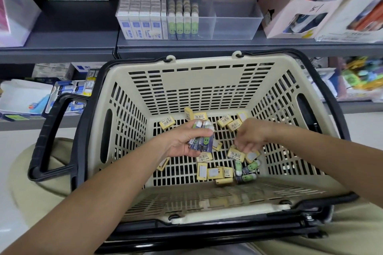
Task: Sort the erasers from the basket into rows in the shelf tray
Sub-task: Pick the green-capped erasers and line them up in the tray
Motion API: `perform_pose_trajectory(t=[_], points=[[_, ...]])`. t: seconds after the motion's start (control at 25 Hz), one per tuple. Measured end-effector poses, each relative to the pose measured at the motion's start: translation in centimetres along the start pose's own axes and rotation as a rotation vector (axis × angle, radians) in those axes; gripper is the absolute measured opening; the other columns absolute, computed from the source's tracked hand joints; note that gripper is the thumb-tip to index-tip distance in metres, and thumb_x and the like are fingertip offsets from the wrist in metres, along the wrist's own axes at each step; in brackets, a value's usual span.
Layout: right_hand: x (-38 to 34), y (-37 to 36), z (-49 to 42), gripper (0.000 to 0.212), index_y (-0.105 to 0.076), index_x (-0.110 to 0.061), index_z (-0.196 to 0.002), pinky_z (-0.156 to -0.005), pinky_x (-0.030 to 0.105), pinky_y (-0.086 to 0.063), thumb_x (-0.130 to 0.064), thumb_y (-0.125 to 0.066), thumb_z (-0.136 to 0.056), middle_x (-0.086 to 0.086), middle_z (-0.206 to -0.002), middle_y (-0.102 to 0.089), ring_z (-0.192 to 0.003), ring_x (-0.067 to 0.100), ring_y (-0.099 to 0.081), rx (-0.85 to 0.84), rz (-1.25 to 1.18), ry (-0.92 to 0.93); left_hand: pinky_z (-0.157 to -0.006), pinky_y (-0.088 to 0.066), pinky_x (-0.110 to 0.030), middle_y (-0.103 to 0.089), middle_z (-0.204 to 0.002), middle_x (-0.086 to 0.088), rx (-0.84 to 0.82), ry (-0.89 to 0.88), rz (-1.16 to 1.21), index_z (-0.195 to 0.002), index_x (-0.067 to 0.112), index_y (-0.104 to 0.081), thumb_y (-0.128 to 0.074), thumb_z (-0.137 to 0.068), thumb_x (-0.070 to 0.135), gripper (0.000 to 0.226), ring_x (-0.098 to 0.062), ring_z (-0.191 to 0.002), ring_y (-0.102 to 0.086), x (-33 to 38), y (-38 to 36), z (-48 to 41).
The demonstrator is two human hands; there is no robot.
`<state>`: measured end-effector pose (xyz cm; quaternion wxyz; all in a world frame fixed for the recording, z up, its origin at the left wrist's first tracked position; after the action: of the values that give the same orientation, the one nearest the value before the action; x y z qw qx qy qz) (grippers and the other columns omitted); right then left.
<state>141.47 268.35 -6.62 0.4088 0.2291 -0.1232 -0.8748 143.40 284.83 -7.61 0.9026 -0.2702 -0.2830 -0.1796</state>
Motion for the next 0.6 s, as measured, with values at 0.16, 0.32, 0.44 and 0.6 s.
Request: perform_pose_trajectory(t=[0.16, 0.32, 0.44, 0.6], points=[[3.9, -1.8, -1.9, 0.027, -0.060, 0.003, -0.113, -0.051, 0.019, -0.043, -0.011, -0.057, -0.090, 0.010, -0.087, -0.066, -0.058, 0.012, -0.055, -0.038, 0.463, -0.202, -0.042, -0.048, -0.022, -0.070, -0.070, -0.002, 0.029, 0.023, -0.026, -0.109, 0.025, -0.052, -0.076, -0.071, 0.019, 0.045, -0.016, -0.058, -0.065, -0.4, 0.5, -0.2], [1.8, -1.9, -2.8, 0.025, -0.065, -0.007, -0.110, -0.070, 0.024, -0.053, -0.013, -0.061, -0.086, 0.006, -0.097, -0.069, -0.081, 0.014, -0.066, 0.030, 0.382, 0.071, -0.041, -0.047, -0.021, -0.066, -0.074, -0.003, 0.049, 0.039, -0.053, -0.101, 0.026, -0.054, -0.073, -0.078, 0.019, 0.030, -0.014, -0.055, -0.063, -0.6, 1.0, -0.1], [1.1, -2.1, -3.1, 0.019, -0.067, -0.012, -0.104, -0.072, 0.023, -0.047, -0.014, -0.063, -0.085, 0.003, -0.105, -0.068, -0.093, 0.016, -0.064, 0.077, 0.486, 0.189, -0.042, -0.048, -0.020, -0.064, -0.078, -0.004, 0.052, 0.040, -0.090, -0.100, 0.027, -0.056, -0.072, -0.080, 0.020, 0.026, -0.014, -0.057, -0.062, -0.6, 1.1, 0.0], [1.1, -3.6, -3.2, 0.028, -0.063, -0.016, -0.110, -0.080, 0.026, -0.046, -0.014, -0.066, -0.082, 0.000, -0.115, -0.060, -0.105, 0.018, -0.057, 0.025, 0.688, 0.324, -0.042, -0.047, -0.020, -0.062, -0.080, -0.005, 0.045, 0.046, -0.114, -0.101, 0.025, -0.056, -0.071, -0.081, 0.020, 0.025, -0.015, -0.062, -0.060, -0.7, 1.2, 0.0]])
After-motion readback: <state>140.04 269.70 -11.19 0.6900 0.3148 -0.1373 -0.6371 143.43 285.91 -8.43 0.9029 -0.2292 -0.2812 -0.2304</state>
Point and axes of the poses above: each hand's wrist, its own z-axis away from the middle knuckle, its own y-axis out of the back of the hand, x = y × z, the point moved 9 cm from there along -z, towards the middle knuckle
